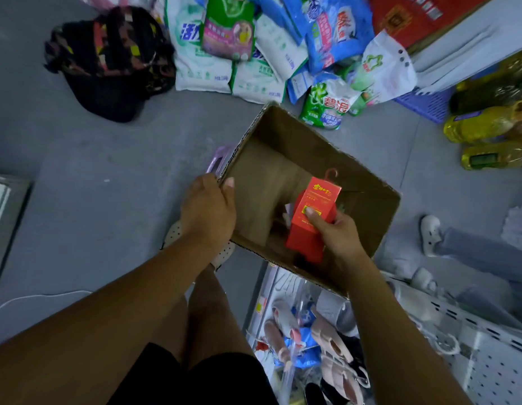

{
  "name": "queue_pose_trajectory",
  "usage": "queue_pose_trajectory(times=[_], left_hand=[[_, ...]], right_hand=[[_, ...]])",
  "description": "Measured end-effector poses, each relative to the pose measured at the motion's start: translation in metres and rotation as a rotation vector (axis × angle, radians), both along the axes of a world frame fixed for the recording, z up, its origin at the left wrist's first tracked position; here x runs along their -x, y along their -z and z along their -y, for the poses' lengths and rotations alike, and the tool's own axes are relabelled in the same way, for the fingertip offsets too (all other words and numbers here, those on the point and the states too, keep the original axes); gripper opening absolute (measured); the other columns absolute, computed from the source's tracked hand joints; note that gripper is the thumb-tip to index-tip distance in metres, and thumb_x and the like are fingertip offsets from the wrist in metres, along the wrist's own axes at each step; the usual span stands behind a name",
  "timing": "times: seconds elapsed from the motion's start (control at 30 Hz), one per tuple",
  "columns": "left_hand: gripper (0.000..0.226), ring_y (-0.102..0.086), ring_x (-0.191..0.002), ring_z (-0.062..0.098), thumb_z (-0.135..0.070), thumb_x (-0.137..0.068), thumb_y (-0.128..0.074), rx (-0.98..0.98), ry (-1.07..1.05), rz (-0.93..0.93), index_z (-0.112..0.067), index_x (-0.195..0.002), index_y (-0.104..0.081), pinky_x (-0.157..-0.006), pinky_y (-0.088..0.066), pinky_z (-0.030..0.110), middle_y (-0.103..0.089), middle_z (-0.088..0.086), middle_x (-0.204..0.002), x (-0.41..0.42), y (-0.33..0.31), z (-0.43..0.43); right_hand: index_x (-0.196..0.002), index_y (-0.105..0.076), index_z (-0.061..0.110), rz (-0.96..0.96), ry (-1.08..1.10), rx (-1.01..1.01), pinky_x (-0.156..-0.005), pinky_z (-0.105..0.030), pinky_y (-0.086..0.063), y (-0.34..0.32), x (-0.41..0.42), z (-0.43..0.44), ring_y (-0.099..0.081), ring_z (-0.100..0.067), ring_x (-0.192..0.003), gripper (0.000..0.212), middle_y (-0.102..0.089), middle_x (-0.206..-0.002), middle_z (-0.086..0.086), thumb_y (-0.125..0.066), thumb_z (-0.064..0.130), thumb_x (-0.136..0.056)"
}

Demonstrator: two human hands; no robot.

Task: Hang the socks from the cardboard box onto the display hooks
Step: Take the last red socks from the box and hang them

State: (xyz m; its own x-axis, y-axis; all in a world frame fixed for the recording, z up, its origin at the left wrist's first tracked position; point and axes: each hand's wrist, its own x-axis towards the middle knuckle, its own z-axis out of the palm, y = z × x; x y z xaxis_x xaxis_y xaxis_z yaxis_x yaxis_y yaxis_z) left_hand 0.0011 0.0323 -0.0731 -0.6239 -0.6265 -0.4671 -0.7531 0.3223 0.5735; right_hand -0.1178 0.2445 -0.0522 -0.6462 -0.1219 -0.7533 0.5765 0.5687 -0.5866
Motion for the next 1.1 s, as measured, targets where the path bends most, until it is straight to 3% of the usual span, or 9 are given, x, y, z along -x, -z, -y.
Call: queue_pose_trajectory(times=[0.07, 0.13, 0.23, 0.37, 0.53, 0.67, 0.83, 1.0, 1.1], left_hand=[[0.044, -0.052, -0.110, 0.031, -0.035, -0.107, -0.042, 0.074, -0.060, -0.073, 0.003, -0.127, -0.053, -0.088, -0.046, 0.040, -0.055, 0.021, -0.123, -0.002, -0.019, -0.002], [0.036, -0.053, -0.103, 0.025, -0.032, -0.107, -0.044, 0.088, -0.092, -0.194, 0.000, -0.114, -0.059, -0.090, -0.048, 0.044, -0.058, 0.014, -0.112, -0.004, -0.047, -0.004], [0.049, -0.062, -0.083, 0.015, -0.048, -0.108, -0.036, -0.479, -0.164, -0.096, -0.013, -0.087, -0.063, -0.083, -0.050, 0.036, -0.064, 0.002, -0.088, 0.004, -0.093, -0.013], [0.077, -0.072, -0.100, 0.028, -0.077, -0.093, -0.038, -0.972, -0.168, 0.215, -0.011, -0.107, -0.074, -0.105, -0.050, 0.045, -0.077, 0.014, -0.104, 0.014, -0.134, -0.029], [0.043, -0.056, -0.058, 0.012, -0.064, -0.085, -0.064, -1.246, 0.186, 0.260, -0.021, -0.089, -0.073, -0.071, -0.044, 0.030, -0.068, 0.004, -0.077, 0.005, -0.152, -0.044], [0.029, -0.064, -0.058, 0.010, -0.039, -0.102, -0.051, -1.222, 0.305, 0.286, -0.019, -0.102, -0.073, -0.059, -0.047, 0.024, -0.074, 0.001, -0.084, -0.007, -0.169, -0.066], [0.057, -0.063, -0.124, 0.036, -0.048, -0.102, -0.047, -1.224, 0.239, 0.266, -0.005, -0.139, -0.058, -0.091, -0.057, 0.045, -0.066, 0.020, -0.132, -0.020, -0.187, -0.086], [0.049, -0.065, -0.121, 0.034, -0.040, -0.106, -0.044, -1.175, 0.308, 0.106, -0.004, -0.137, -0.056, -0.087, -0.061, 0.043, -0.069, 0.020, -0.127, -0.045, -0.207, -0.116], [0.040, -0.073, -0.106, 0.028, -0.041, -0.106, -0.044, -1.104, 0.430, 0.019, -0.011, -0.127, -0.061, -0.084, -0.063, 0.043, -0.076, 0.013, -0.114, -0.067, -0.226, -0.135]], right_hand=[[-0.111, -0.069, 0.024, -0.006, 0.086, 0.061, -0.086, -0.040, -0.059, -0.036, -0.007, -0.002, -0.075, -0.016, -0.095, 0.028, -0.077, -0.104, 0.000, -0.074, 0.038, -0.087], [-0.118, -0.066, 0.024, 0.011, 0.190, 0.130, -0.092, -0.045, -0.056, -0.072, -0.018, -0.004, -0.073, -0.019, -0.101, 0.039, -0.076, -0.110, 0.001, -0.073, 0.043, -0.084], [-0.121, -0.064, 0.019, 0.055, 0.404, 0.307, -0.091, -0.043, -0.055, -0.125, -0.040, -0.006, -0.072, -0.021, -0.103, 0.043, -0.075, -0.115, -0.005, -0.069, 0.038, -0.082], [-0.104, -0.073, 0.013, 0.045, 0.620, 0.572, -0.081, -0.037, -0.061, -0.181, -0.081, -0.002, -0.074, -0.019, -0.091, 0.027, -0.077, -0.102, -0.011, -0.061, 0.028, -0.085], [-0.091, -0.077, 0.007, -0.019, 0.768, 0.728, -0.071, -0.034, -0.062, -0.214, -0.136, -0.002, -0.075, -0.020, -0.078, 0.034, -0.077, -0.091, -0.015, -0.078, 0.027, -0.063], [-0.098, -0.077, 0.007, -0.075, 0.812, 0.795, -0.083, -0.036, -0.061, -0.216, -0.180, -0.011, -0.075, -0.024, -0.088, 0.046, -0.076, -0.101, -0.018, -0.090, 0.031, -0.061], [-0.103, -0.075, 0.008, -0.165, 0.940, 0.802, -0.080, -0.034, -0.061, -0.214, -0.236, -0.034, -0.075, -0.023, -0.089, 0.063, -0.075, -0.103, -0.018, -0.097, 0.038, -0.052], [-0.117, -0.068, 0.005, -0.219, 1.086, 0.758, -0.088, -0.038, -0.060, -0.209, -0.292, -0.058, -0.073, -0.026, -0.098, 0.075, -0.072, -0.115, -0.019, -0.096, 0.039, -0.055], [-0.118, -0.066, 0.006, -0.221, 1.176, 0.695, -0.090, -0.036, -0.059, -0.212, -0.327, -0.074, -0.072, -0.022, -0.096, 0.050, -0.075, -0.109, -0.012, -0.079, 0.029, -0.075]])
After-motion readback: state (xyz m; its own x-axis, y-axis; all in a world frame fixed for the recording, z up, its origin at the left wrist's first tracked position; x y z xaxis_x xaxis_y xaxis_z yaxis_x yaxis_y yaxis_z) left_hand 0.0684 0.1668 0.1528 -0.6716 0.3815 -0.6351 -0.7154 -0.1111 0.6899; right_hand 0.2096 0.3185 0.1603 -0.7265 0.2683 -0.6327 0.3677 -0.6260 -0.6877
